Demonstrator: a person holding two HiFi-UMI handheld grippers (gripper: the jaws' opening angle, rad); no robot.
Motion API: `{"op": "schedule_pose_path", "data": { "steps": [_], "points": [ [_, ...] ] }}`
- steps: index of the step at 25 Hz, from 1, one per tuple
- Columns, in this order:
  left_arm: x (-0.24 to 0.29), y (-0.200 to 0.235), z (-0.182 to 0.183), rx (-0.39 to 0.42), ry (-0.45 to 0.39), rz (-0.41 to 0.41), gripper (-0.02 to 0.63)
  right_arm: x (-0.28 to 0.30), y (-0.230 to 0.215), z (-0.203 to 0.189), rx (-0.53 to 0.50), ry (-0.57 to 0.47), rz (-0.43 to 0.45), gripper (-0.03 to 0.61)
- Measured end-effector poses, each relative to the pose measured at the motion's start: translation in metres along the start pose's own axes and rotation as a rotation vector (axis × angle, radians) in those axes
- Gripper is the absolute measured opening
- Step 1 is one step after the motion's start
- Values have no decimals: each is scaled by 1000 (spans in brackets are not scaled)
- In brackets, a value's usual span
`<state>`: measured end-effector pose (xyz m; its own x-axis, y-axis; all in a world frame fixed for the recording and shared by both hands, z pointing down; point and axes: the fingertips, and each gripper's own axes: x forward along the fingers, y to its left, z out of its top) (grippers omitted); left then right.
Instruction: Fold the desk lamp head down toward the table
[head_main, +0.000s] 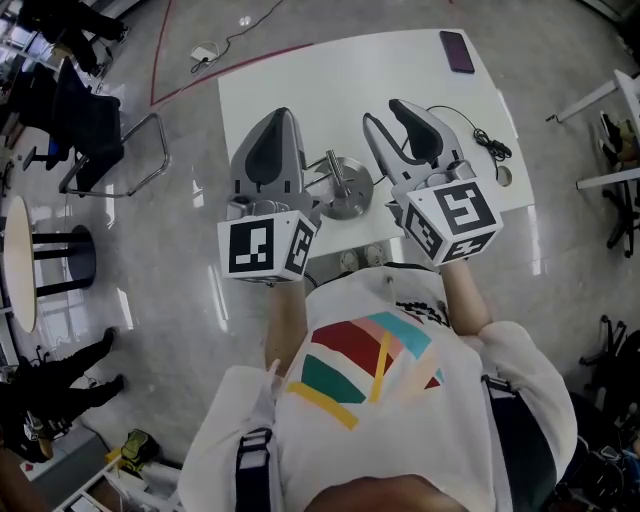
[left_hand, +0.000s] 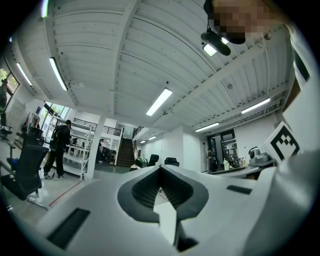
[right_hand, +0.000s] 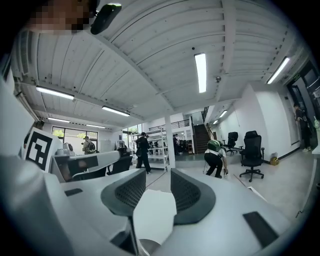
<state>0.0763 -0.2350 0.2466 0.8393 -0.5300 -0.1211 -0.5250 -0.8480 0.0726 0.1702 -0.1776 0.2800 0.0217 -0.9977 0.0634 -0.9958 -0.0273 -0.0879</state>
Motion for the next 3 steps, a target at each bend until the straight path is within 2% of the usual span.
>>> {"op": "schedule_pose_path", "data": {
  "steps": [3],
  "points": [
    [-9, -16, -7, -4, 5, -23, 46, -12, 6, -7, 15, -5, 13, 164]
  ]
}}
